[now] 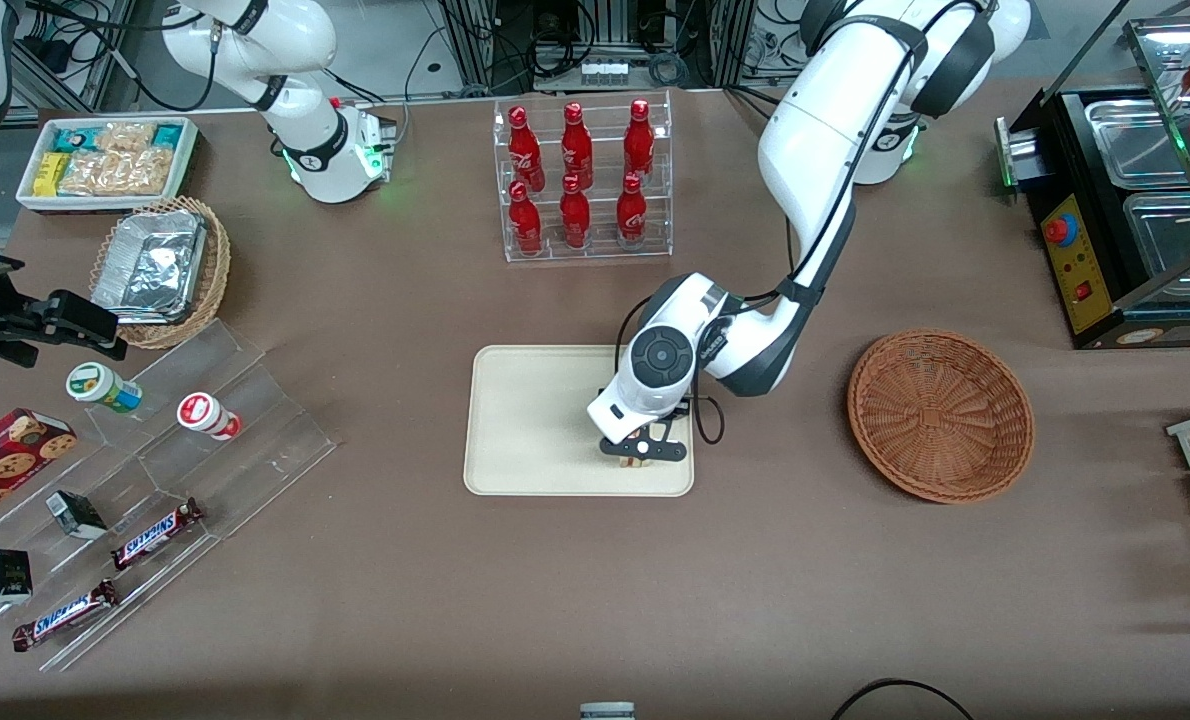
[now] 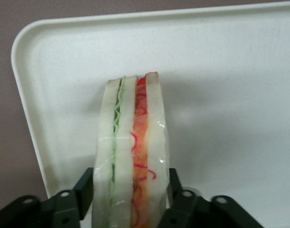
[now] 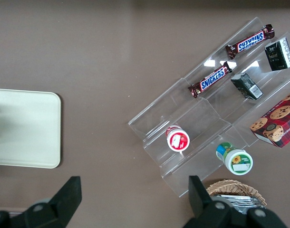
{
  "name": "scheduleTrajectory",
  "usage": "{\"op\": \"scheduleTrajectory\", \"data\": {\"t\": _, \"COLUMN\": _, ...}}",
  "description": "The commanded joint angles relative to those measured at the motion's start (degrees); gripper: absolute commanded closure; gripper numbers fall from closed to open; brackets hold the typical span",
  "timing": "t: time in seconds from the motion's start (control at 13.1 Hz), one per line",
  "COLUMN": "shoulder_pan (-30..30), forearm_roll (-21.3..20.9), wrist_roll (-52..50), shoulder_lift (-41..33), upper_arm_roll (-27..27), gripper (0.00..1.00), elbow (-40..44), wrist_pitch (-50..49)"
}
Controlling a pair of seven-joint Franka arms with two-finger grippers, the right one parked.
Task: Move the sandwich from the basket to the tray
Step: 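Lower the sandwich onto the tray and open the left gripper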
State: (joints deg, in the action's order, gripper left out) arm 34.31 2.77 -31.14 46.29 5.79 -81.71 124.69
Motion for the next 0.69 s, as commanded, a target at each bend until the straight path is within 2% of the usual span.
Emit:
{"op": "scheduleTrajectory", "data": {"t": 0.0, "shoulder_pan": -0.11, "forearm_roll": 0.22, "wrist_roll": -1.2, "shoulder_lift": -3.03, "upper_arm_roll": -1.22, "gripper": 0.0, "elbow": 1.21, "wrist_pitch": -3.21}}
{"op": "scheduleTrajectory", "data": {"t": 0.15, "shoulder_pan": -2.39, "forearm_roll": -0.04, "wrist_roll": -2.95, "shoulder_lift": -9.08, "upper_arm_roll": -2.88, "gripper": 0.0, "elbow": 0.16, "wrist_pitch": -6.91}}
{"op": "scheduleTrajectory", "data": {"t": 0.38, "shoulder_pan": -4.59, "forearm_roll": -0.31, "wrist_roll": -4.37, "shoulder_lift": -17.87, "upper_arm_roll": -8.67, "gripper": 0.0, "elbow": -2.83, "wrist_pitch": -11.64}}
{"op": "scheduleTrajectory", "data": {"t": 0.61, "shoulder_pan": -9.85, "forearm_roll": -0.66, "wrist_roll": -3.5, "shoulder_lift": -22.98, "upper_arm_roll": -9.57, "gripper": 0.0, "elbow": -3.36, "wrist_pitch": -17.89}}
